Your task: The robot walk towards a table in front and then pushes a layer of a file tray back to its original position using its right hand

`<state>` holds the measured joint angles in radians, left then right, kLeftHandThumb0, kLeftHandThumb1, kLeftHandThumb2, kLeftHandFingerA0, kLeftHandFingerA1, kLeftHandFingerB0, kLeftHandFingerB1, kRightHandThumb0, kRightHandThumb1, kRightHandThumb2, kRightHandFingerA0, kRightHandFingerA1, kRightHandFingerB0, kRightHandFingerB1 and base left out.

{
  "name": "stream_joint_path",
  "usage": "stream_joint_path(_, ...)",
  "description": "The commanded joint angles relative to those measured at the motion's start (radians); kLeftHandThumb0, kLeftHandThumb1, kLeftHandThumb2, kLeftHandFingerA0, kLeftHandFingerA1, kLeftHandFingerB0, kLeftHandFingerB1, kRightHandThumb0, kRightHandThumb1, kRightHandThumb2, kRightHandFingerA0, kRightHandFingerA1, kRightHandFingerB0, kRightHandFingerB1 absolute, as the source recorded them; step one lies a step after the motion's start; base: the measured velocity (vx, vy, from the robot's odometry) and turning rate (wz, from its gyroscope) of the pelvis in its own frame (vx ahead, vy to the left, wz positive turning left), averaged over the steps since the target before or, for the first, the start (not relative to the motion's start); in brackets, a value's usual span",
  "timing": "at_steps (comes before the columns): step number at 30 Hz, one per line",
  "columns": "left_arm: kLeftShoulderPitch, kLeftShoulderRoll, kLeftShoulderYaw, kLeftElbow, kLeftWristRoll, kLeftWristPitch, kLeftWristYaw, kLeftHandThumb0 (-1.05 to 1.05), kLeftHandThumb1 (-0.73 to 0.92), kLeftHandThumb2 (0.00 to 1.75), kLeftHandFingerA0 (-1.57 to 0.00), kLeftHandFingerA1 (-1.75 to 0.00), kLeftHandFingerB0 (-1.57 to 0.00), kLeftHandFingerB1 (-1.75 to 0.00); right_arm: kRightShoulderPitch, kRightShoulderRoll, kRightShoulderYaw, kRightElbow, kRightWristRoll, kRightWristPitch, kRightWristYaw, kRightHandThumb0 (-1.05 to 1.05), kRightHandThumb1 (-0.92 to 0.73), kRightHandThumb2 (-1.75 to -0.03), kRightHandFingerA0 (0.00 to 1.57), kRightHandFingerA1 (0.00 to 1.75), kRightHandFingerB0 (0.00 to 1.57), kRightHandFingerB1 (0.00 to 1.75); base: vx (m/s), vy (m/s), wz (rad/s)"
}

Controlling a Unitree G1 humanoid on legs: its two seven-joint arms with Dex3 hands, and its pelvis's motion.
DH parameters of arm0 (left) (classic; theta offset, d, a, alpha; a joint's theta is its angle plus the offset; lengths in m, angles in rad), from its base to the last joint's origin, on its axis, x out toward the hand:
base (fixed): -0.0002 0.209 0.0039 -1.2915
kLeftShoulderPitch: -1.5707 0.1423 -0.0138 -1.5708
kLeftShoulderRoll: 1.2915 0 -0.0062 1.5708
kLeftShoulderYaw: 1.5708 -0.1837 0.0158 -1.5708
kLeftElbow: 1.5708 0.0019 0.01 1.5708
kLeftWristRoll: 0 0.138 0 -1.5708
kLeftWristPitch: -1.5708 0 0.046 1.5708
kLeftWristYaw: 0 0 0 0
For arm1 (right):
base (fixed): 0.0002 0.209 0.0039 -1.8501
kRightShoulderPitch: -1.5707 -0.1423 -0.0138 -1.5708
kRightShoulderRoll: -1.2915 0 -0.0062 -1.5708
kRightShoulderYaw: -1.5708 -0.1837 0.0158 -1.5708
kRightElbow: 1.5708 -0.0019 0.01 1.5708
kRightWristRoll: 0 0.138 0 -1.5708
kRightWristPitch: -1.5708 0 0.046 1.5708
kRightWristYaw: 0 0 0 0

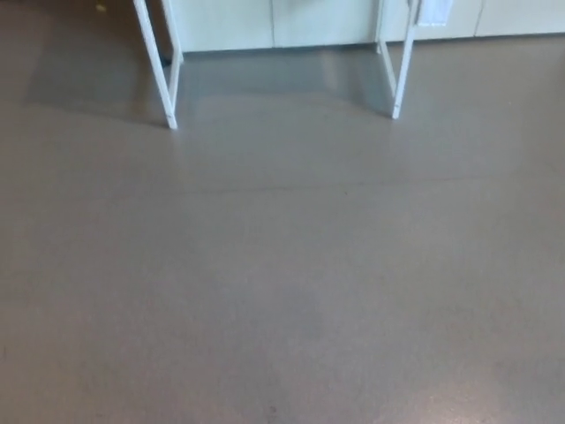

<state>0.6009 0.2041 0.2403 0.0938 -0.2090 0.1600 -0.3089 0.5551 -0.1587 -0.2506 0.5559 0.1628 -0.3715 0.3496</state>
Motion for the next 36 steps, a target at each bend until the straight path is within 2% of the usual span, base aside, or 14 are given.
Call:
stream_joint_path(1, -0.013, 0.017, 0.005, 0.006, 0.003, -0.005, -0.007, -0.09, 0.46, 0.89, -0.26, -0.55, -0.19, -0.50, -0.010, -0.003, -0.002, 0.013, 0.009, -0.025, 0.005, -0.59, -0.18, -0.51, 0.95, 0.44, 0.99, 0.44, 0.02, 0.047, -0.06)
stream_joint_path(14, -0.025, 0.026, 0.003, 0.012, 0.004, -0.003, -0.009, -0.09, 0.47, 0.90, -0.27, -0.55, -0.19, -0.50, -0.033, -0.003, 0.000, 0.049, 0.004, -0.048, 0.002, -0.60, -0.19, -0.52, 0.96, 0.45, 0.99, 0.44, 0.14, 0.219, -0.06)
stream_joint_path(25, -0.030, 0.026, 0.000, 0.020, 0.010, -0.008, -0.005, -0.10, 0.47, 0.89, -0.29, -0.56, -0.20, -0.50, -0.026, -0.003, 0.007, 0.033, -0.010, -0.037, -0.019, -0.62, -0.20, -0.53, 0.97, 0.45, 1.00, 0.45, 0.18, -0.076, 0.13)
stream_joint_path(30, -0.037, 0.023, -0.004, 0.006, 0.013, 0.011, 0.005, -0.09, 0.45, 0.88, -0.29, -0.56, -0.20, -0.50, -0.041, -0.007, 0.006, 0.064, -0.008, -0.068, -0.014, -0.64, -0.20, -0.53, 0.96, 0.45, 0.99, 0.45, 0.14, -0.091, -0.01)
stream_joint_path(35, -0.054, 0.029, -0.008, 0.013, 0.023, 0.010, 0.009, -0.08, 0.44, 0.87, -0.30, -0.56, -0.21, -0.51, -0.045, -0.004, 0.010, 0.044, -0.008, -0.041, -0.027, -0.61, -0.20, -0.52, 0.97, 0.45, 1.00, 0.45, 0.14, 0.057, -0.14)
stream_joint_path(36, -0.054, 0.029, -0.008, 0.008, 0.020, 0.017, 0.008, -0.09, 0.44, 0.88, -0.29, -0.56, -0.21, -0.51, -0.042, -0.004, 0.011, 0.035, -0.011, -0.037, -0.031, -0.70, -0.23, -0.51, 0.96, 0.51, 0.97, 0.51, 0.19, 0.142, -0.20)
